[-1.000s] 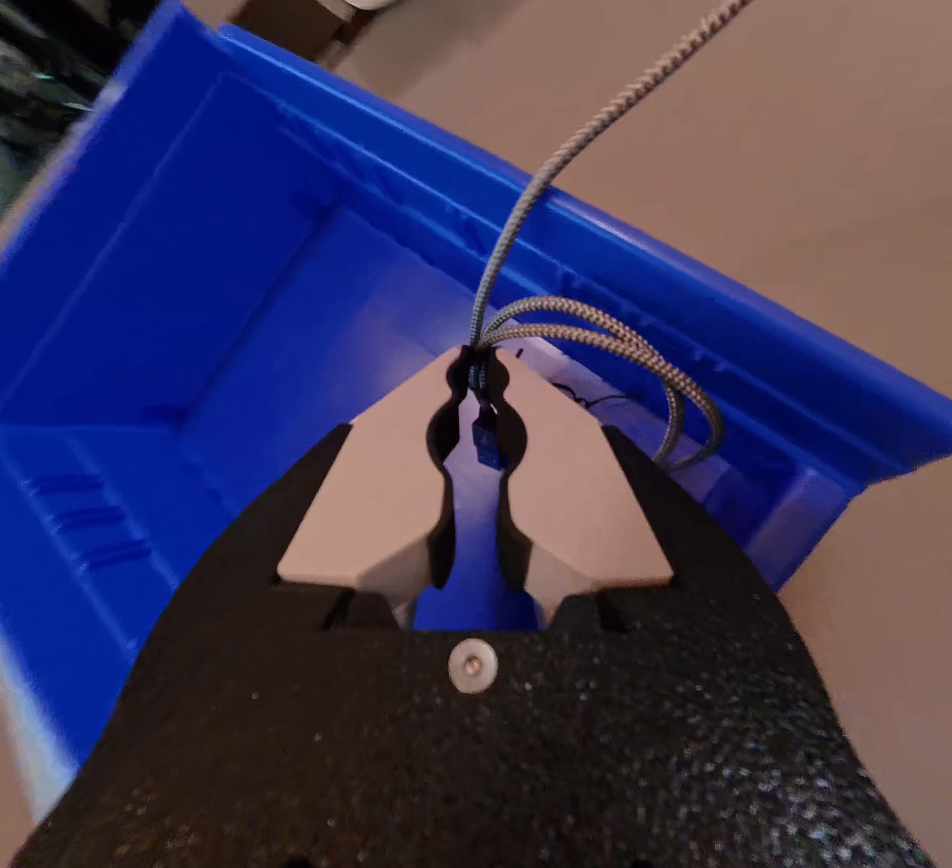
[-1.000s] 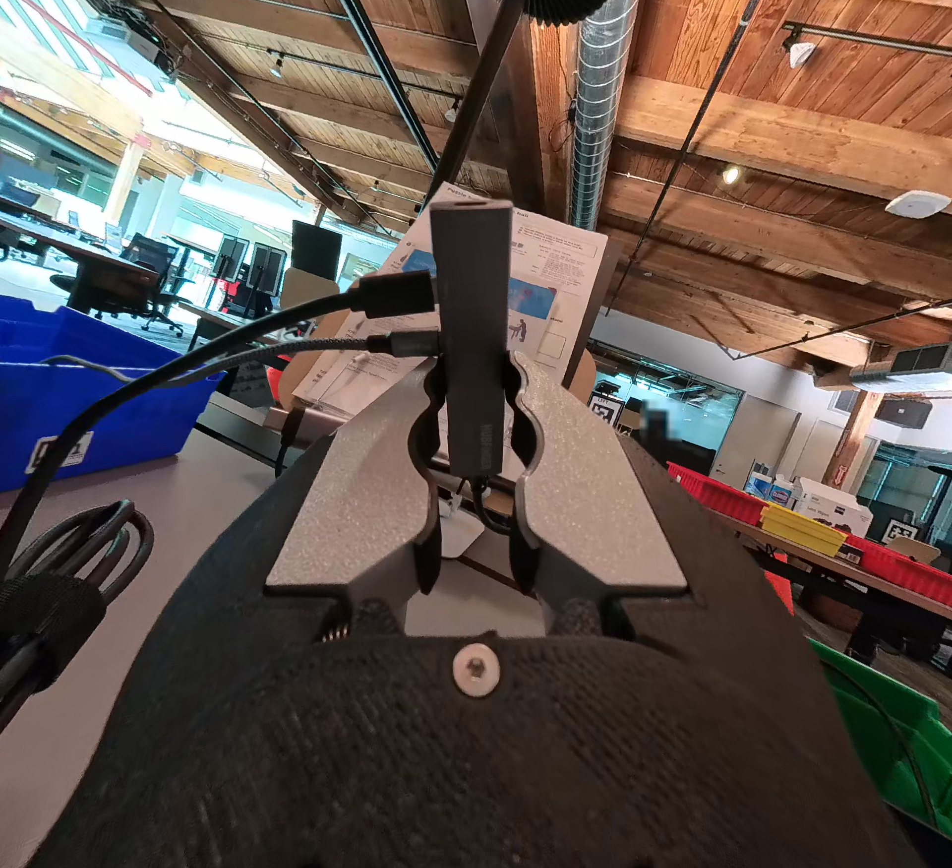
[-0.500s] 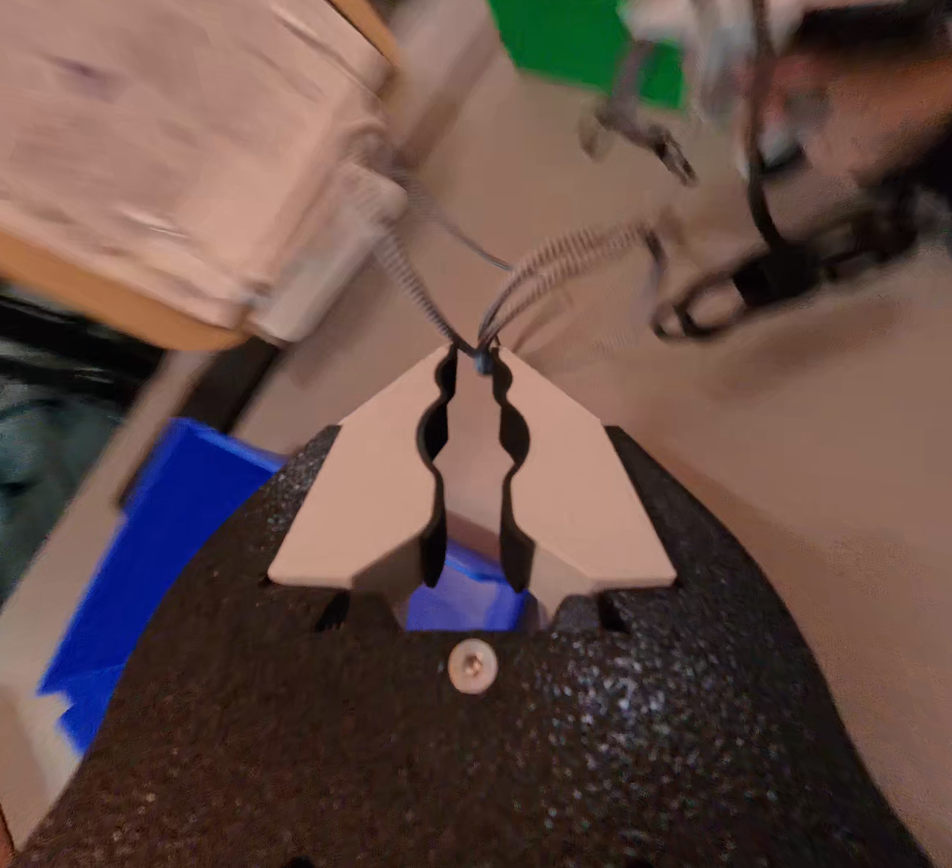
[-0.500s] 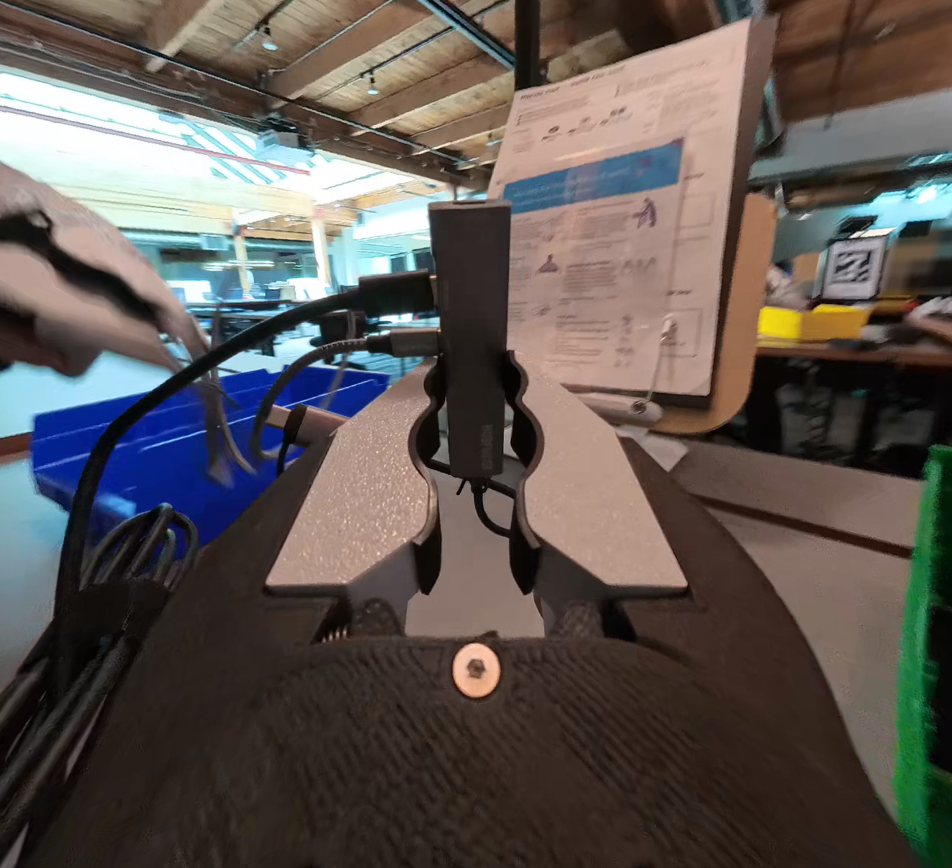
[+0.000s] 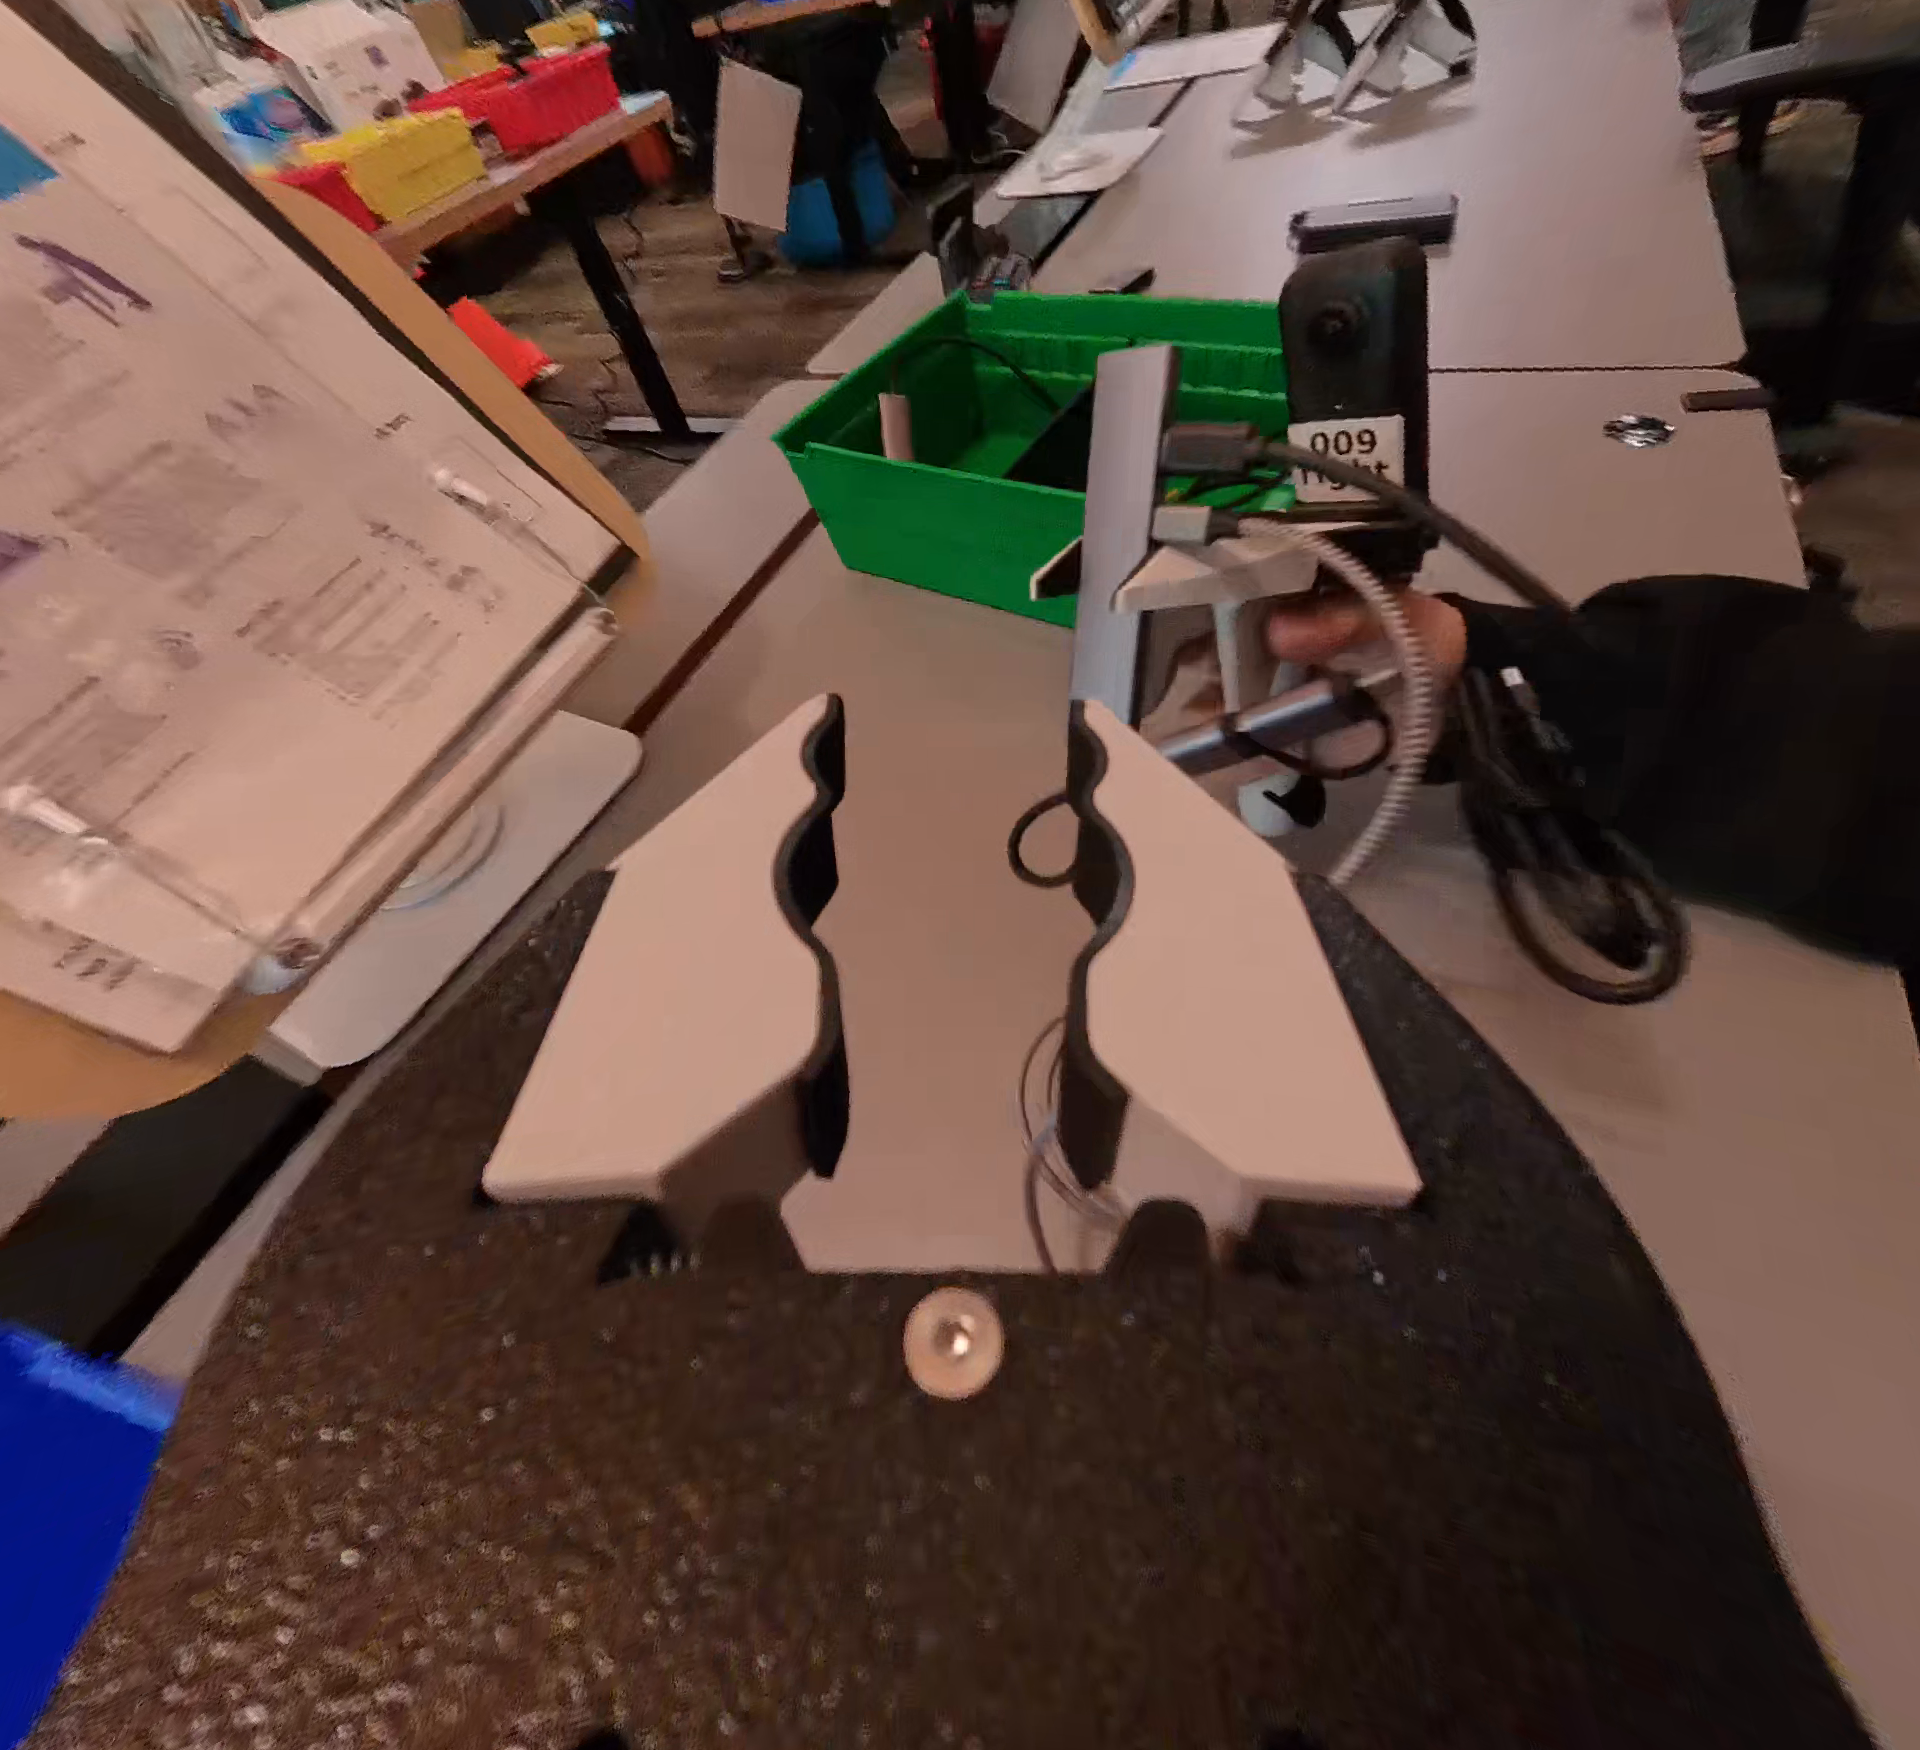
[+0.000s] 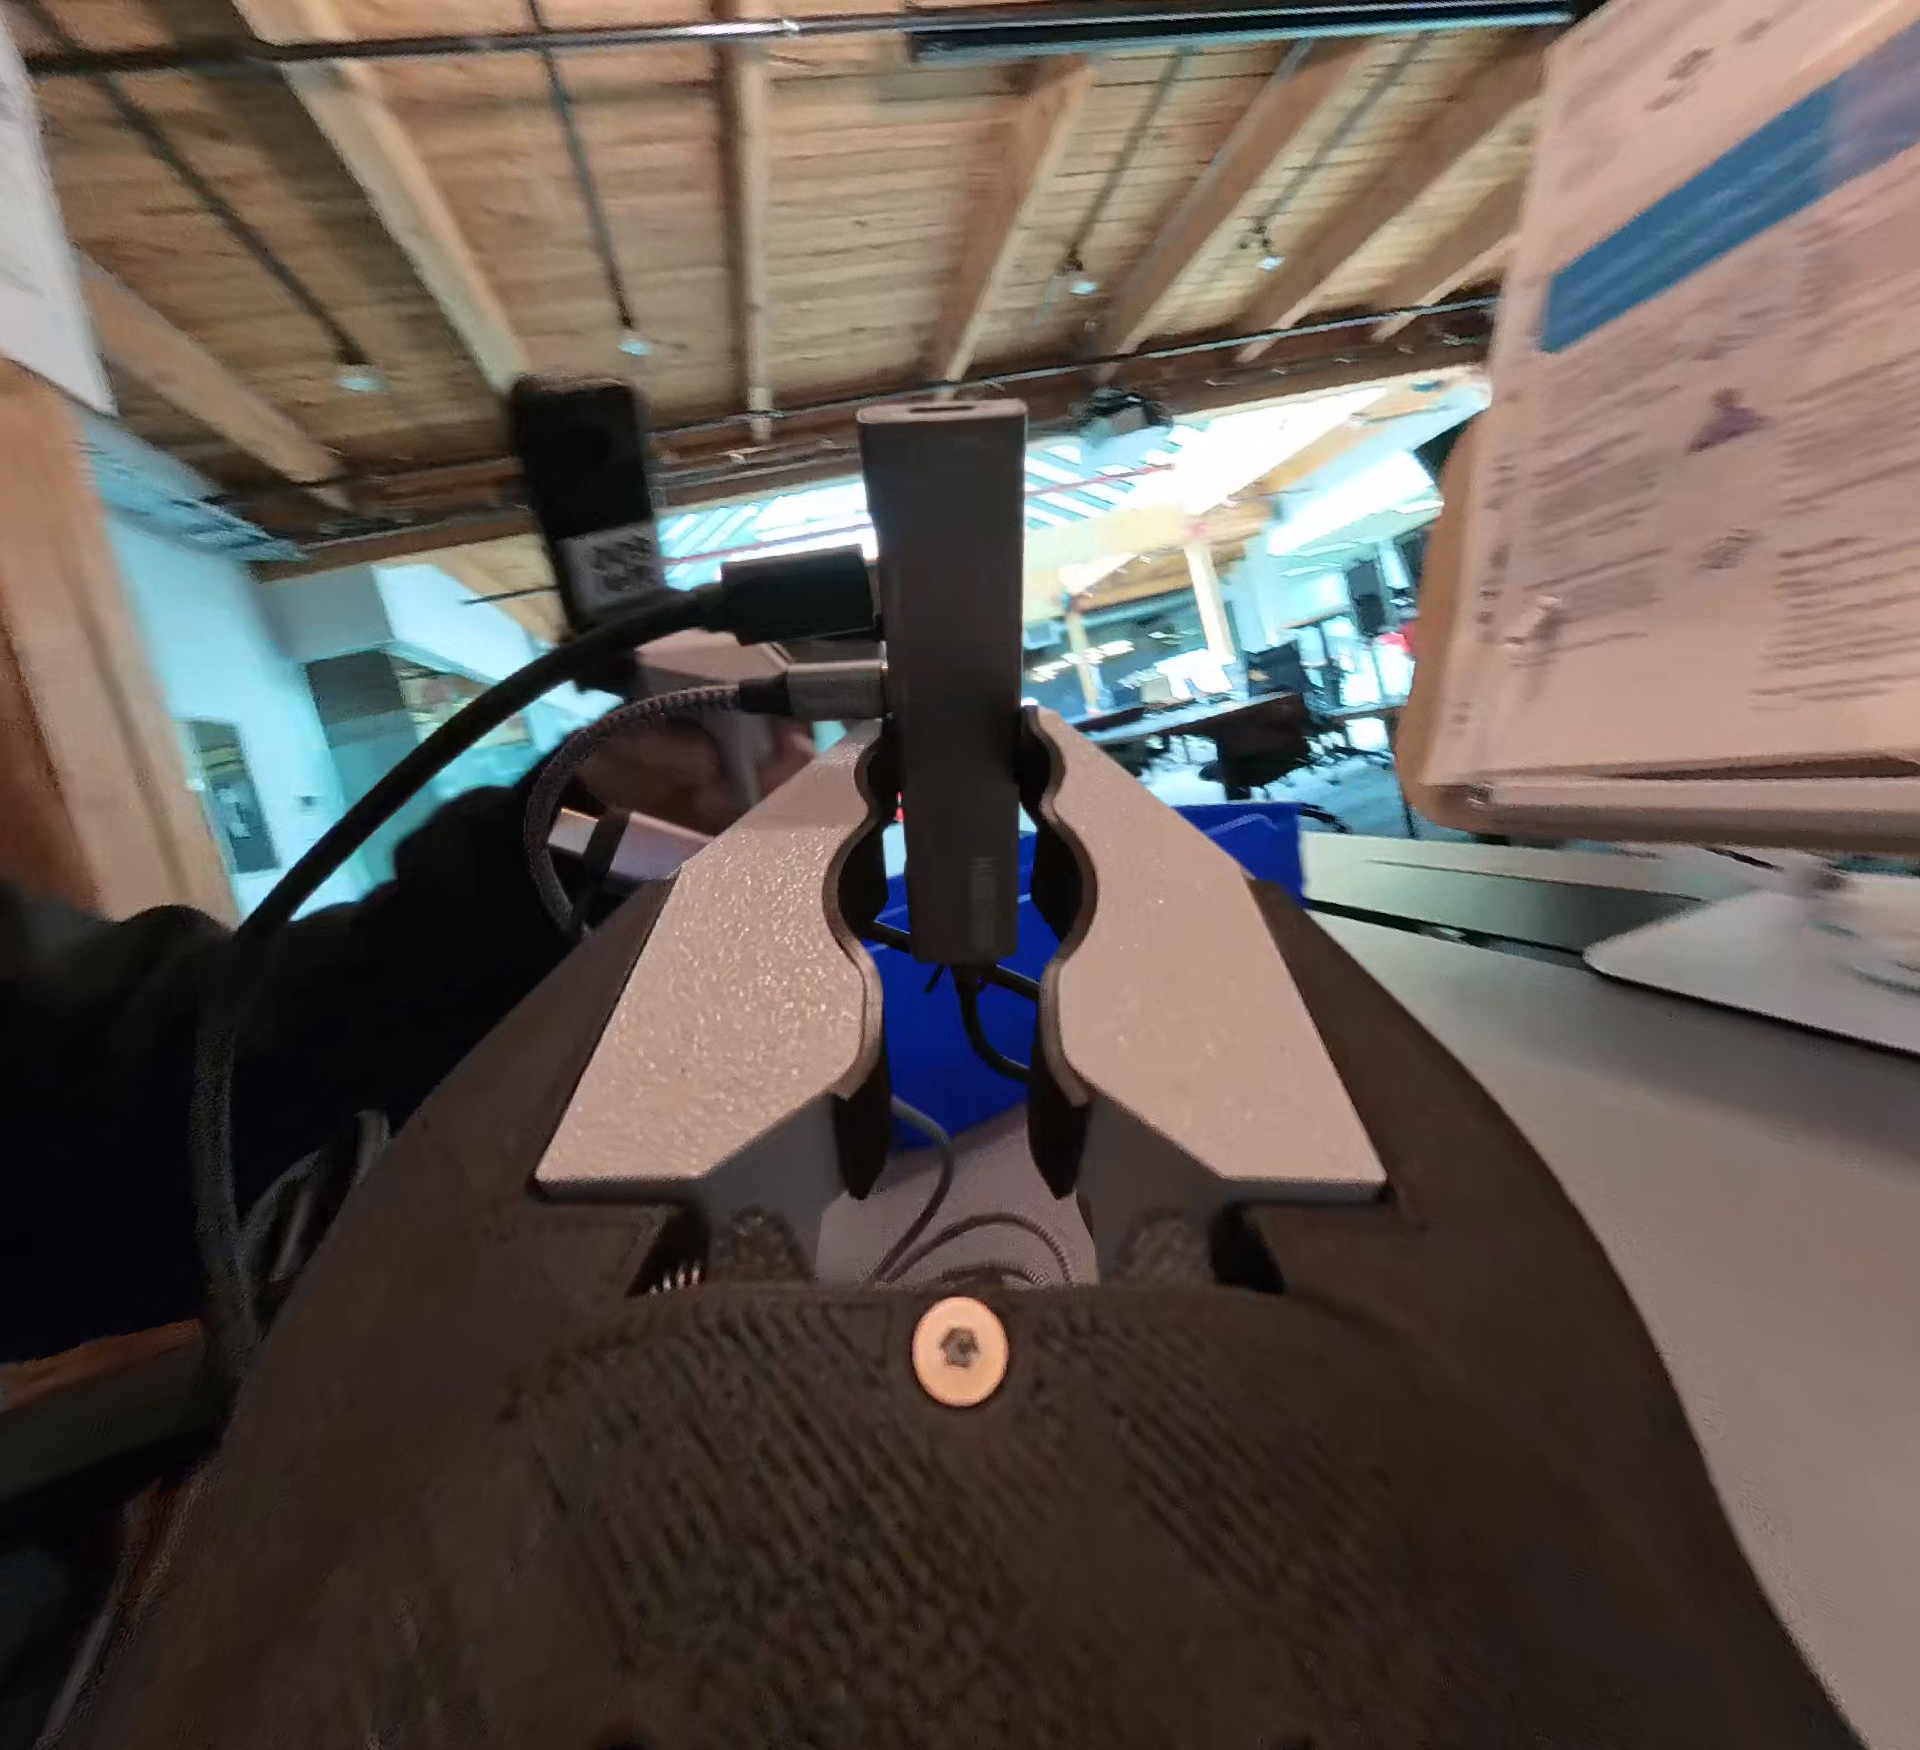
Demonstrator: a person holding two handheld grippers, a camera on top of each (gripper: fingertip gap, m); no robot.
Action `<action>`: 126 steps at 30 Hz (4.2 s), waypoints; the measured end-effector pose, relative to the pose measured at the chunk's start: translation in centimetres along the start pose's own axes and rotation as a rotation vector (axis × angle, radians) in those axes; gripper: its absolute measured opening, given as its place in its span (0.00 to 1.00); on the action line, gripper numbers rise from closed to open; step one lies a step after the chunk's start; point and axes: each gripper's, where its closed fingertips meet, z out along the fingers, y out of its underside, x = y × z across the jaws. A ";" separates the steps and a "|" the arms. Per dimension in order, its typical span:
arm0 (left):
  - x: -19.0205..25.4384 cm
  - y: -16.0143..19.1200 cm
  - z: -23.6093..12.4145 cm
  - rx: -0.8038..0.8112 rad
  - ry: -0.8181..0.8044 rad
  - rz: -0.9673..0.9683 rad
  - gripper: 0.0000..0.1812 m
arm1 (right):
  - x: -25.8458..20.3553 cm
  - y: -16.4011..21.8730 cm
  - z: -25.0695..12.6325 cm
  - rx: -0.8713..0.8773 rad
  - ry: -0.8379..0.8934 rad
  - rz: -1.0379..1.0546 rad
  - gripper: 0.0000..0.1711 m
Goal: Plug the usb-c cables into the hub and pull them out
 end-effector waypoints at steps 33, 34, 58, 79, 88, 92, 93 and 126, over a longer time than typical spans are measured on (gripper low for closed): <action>5.5 5.8 7.1 0.038 0.401 -0.221 0.19 | -1.1 2.3 0.3 -0.073 -0.094 -0.013 0.13; 5.7 5.8 7.2 0.053 0.426 -0.252 0.20 | -1.3 2.3 0.3 -0.074 -0.103 -0.018 0.13; -3.5 8.0 2.9 -0.046 -0.346 0.096 0.11 | 6.9 1.5 -3.8 -0.221 0.370 -0.107 0.45; 1.0 5.7 4.1 0.168 -0.273 0.473 0.13 | 4.0 2.0 -2.1 -0.080 0.062 0.565 0.04; -1.8 4.1 1.3 0.292 -0.413 0.403 0.27 | 5.8 -1.1 -4.0 0.150 0.042 0.829 0.04; -0.2 5.7 4.2 0.193 -0.353 0.431 0.30 | 4.3 -0.6 -3.1 0.098 -0.030 0.854 0.04; 0.1 5.8 4.7 0.192 -0.354 0.452 0.31 | 4.0 -0.1 -2.8 0.070 -0.031 0.854 0.04; -2.9 3.9 1.9 0.372 -0.452 0.036 0.12 | 10.4 4.0 -7.5 -0.525 0.676 -0.152 0.16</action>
